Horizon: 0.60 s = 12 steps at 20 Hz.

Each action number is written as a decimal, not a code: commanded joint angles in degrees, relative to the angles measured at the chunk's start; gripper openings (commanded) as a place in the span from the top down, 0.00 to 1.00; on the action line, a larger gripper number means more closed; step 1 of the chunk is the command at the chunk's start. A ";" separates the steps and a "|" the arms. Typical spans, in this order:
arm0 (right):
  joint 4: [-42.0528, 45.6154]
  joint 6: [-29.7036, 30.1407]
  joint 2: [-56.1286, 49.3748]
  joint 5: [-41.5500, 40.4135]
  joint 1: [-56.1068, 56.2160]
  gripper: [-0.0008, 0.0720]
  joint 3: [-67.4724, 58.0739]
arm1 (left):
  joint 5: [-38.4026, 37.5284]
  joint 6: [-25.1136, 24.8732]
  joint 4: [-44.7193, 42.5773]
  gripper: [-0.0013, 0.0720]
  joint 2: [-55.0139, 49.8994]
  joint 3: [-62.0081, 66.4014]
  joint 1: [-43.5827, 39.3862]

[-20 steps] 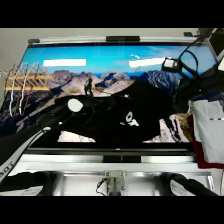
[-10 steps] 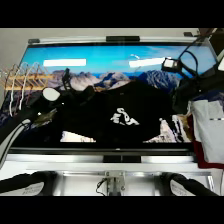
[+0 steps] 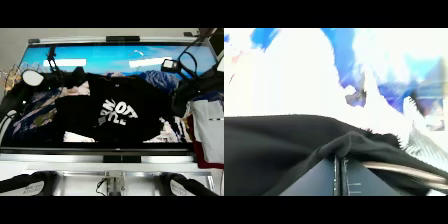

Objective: Fold the shirts.

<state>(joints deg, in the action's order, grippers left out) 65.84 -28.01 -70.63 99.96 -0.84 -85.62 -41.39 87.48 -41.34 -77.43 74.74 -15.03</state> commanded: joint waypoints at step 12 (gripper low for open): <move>-9.18 -5.46 9.42 -13.66 0.00 0.91 -10.08 | -10.67 -2.78 0.39 0.92 1.18 44.54 -6.32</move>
<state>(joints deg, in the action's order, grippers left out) 59.33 -30.52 -64.25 91.61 -0.86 -91.29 -50.09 83.37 -41.08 -76.38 112.16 -19.88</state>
